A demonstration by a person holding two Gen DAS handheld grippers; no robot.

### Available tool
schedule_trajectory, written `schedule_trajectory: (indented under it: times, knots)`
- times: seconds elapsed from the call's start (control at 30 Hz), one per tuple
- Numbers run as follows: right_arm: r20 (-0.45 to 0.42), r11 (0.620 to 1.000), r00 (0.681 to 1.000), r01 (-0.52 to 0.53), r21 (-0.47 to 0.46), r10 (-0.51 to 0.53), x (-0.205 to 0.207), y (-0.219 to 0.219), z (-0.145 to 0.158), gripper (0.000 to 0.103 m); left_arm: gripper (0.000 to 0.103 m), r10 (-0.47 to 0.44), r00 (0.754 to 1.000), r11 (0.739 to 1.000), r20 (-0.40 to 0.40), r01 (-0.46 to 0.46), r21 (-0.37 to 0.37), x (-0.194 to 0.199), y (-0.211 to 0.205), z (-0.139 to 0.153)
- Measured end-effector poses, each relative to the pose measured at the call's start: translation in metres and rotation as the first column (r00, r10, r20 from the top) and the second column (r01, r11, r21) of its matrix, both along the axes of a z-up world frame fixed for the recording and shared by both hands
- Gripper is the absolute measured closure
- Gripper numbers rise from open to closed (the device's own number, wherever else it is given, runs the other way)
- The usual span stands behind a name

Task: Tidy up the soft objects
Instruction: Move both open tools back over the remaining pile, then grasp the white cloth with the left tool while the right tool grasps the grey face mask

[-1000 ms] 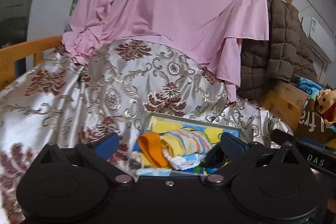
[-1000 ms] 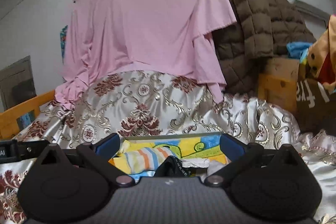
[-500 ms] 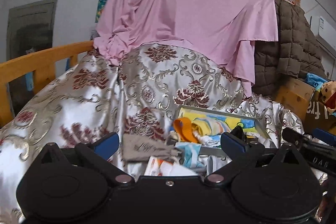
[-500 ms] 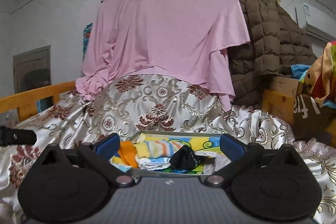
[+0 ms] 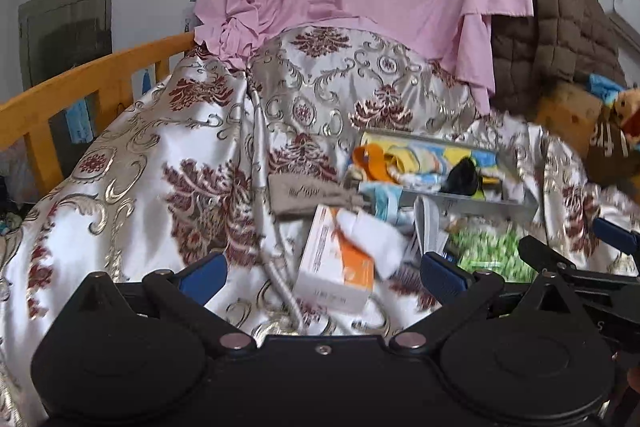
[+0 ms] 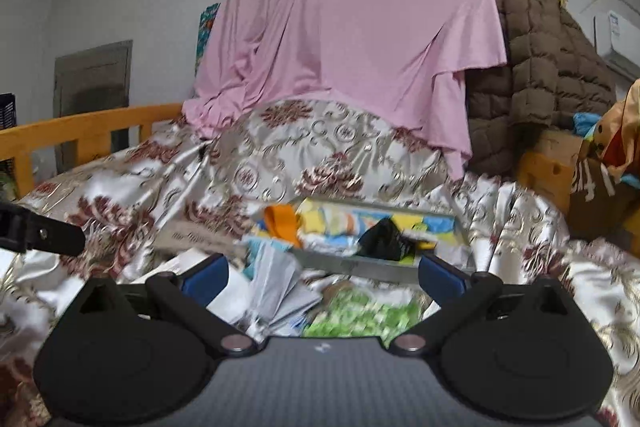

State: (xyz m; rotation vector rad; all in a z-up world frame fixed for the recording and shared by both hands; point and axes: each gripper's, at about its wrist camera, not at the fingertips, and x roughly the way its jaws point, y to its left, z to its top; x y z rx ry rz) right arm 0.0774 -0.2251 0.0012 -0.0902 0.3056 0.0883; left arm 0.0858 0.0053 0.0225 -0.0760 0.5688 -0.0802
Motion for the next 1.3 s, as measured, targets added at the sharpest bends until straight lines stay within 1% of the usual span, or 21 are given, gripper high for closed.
schedule_trajectory:
  times: [0.17, 0.33, 0.5, 0.63, 0.77, 0.9, 1.07, 1.2, 1.3]
  knots:
    - [-0.008, 1.0, 1.0, -0.004, -0.01, 0.004, -0.017, 0.006, -0.003, 0.0, 0.001, 0.026, 0.999, 0.999, -0.035, -0.025, 0.039, -0.012, 0.004, -0.006]
    - [-0.033, 0.999, 0.999, -0.033, -0.031, 0.032, -0.022, 0.013, -0.005, 0.0, 0.001, 0.101, 0.991, 0.992, -0.085, -0.095, 0.078, -0.013, 0.012, -0.011]
    - [-0.105, 0.985, 0.986, -0.142, -0.093, 0.132, -0.016, 0.031, -0.015, 0.0, 0.001, 0.157, 0.981, 0.986, -0.117, -0.148, 0.08, -0.009, 0.019, -0.014]
    - [-0.136, 0.961, 0.97, -0.221, -0.165, 0.2, -0.017, 0.052, -0.023, 0.0, 0.001, 0.177, 0.976, 0.982, -0.129, -0.165, 0.094, -0.006, 0.02, -0.017]
    - [-0.157, 0.94, 0.957, -0.275, -0.201, 0.246, -0.02, 0.067, -0.027, 0.0, 0.001, 0.208, 0.968, 0.975, -0.137, -0.195, 0.104, -0.003, 0.022, -0.018]
    - [-0.164, 0.936, 0.95, -0.294, -0.194, 0.265, -0.019, 0.07, -0.028, 0.0, 0.001, 0.238, 0.959, 0.97, -0.156, -0.227, 0.086, 0.003, 0.029, -0.02]
    - [-0.123, 0.94, 0.953, -0.295, -0.173, 0.277, -0.012, 0.067, -0.023, 0.0, 0.001, 0.267, 0.947, 0.963, -0.181, -0.258, 0.074, 0.016, 0.034, -0.024]
    - [-0.092, 0.937, 0.959, -0.281, -0.209, 0.267, -0.002, 0.066, -0.022, 0.0, 0.001, 0.256, 0.949, 0.966, -0.185, -0.242, 0.092, 0.027, 0.035, -0.025]
    - [-0.087, 0.936, 0.96, -0.28, -0.213, 0.267, 0.007, 0.065, -0.024, 0.0, 0.001, 0.25, 0.952, 0.966, -0.176, -0.234, 0.109, 0.038, 0.033, -0.025]
